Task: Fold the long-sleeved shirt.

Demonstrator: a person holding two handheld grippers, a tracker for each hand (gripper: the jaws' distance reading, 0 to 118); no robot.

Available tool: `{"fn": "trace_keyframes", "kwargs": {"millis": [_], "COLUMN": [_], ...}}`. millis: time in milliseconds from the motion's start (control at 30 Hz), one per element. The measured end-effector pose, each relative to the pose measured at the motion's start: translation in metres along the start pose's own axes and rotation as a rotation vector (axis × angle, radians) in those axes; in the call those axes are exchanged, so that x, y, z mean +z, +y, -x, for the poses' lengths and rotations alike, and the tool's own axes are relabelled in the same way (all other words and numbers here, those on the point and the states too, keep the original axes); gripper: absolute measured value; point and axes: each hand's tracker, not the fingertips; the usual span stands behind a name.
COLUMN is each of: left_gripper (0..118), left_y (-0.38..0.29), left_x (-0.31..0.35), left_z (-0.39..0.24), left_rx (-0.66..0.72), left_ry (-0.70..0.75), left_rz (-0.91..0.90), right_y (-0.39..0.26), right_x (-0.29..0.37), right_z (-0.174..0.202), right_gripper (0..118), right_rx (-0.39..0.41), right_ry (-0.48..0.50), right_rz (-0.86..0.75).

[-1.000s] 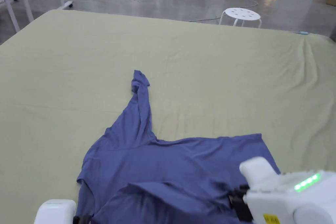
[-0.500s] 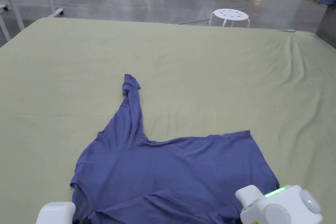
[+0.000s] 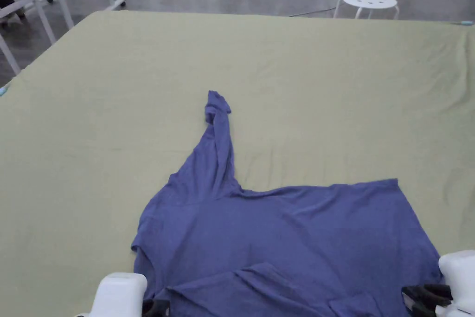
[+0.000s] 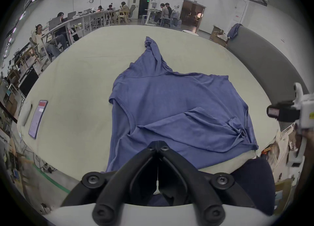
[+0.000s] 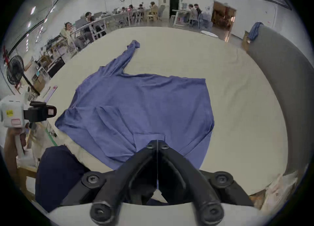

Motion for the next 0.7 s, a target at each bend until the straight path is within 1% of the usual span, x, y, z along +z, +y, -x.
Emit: {"fn": "trace_keyframes", "kwargs": {"millis": [33,100,133,167,200,233,300,333,367,400,433,467,500,533,567,600,633,667,700], "left_gripper": [0,0,2,23,64,117,116,116,116,116,115,113,107,90,77,77,70,52,21], "left_y": [0.004,0.019,0.03,0.045,0.063,0.08,0.115,0.132,0.141,0.151,0.151,0.151,0.151,0.15,0.149,0.146,0.146,0.146,0.149], "left_x": [-0.003,-0.011,-0.016,-0.025,-0.034,-0.047,-0.09,-0.104,-0.126,-0.147,-0.174,-0.187,-0.197,-0.206,-0.206,-0.204,-0.199,-0.193,-0.193], "left_z": [0.002,0.01,0.015,0.023,0.033,0.042,0.067,0.08,0.09,0.098,0.103,0.11,0.115,0.116,0.107,0.1,0.092,0.083,0.071], "left_rx": [0.016,0.046,0.051,0.052,0.058,0.055,0.02,0.029,-0.003,-0.001,0.023,0.064,0.081,0.066,0.033,-0.007,-0.078,-0.152,-0.221], "left_ry": [-0.013,-0.035,-0.035,-0.024,0.006,0.022,0.11,0.124,0.19,0.254,0.27,0.223,0.211,0.238,0.265,0.247,0.282,0.273,0.223], "left_rz": [0.003,-0.002,-0.011,-0.023,-0.055,-0.082,-0.022,-0.068,0.006,0.099,0.162,0.156,0.158,0.165,0.186,0.171,0.152,0.152,0.153], "right_y": [-0.002,-0.002,-0.005,-0.005,-0.005,-0.005,-0.007,-0.008,-0.009,-0.01,-0.012,-0.013,-0.014,-0.016,-0.016,-0.015,-0.013,-0.008,0.0], "right_x": [-0.001,-0.001,-0.018,-0.02,-0.022,-0.024,-0.028,-0.031,-0.033,-0.034,-0.036,-0.039,-0.042,-0.045,-0.049,-0.053,-0.058,-0.064,-0.072], "right_z": [-0.004,-0.01,-0.011,-0.014,-0.016,-0.019,-0.018,-0.02,-0.022,-0.025,-0.027,-0.028,-0.032,-0.036,-0.039,-0.042,-0.047,-0.049,-0.056], "right_gripper": [0,0,0,0,0,0,0,0,0,0,0,0,0,0,0,0,0,0,0], "right_rx": [-0.081,-0.114,-0.131,-0.139,-0.14,-0.139,-0.14,-0.143,-0.149,-0.159,-0.17,-0.178,-0.188,-0.194,-0.201,-0.207,-0.211,-0.209,-0.208], "right_ry": [0.045,0.125,0.127,0.113,0.104,0.097,0.076,0.074,0.073,0.073,0.069,0.06,0.061,0.058,0.052,0.048,0.048,0.039,0.024], "right_rz": [0.009,0.029,0.024,0.021,0.023,0.028,0.041,0.045,0.048,0.052,0.061,0.068,0.073,0.077,0.085,0.095,0.106,0.117,0.129]}}
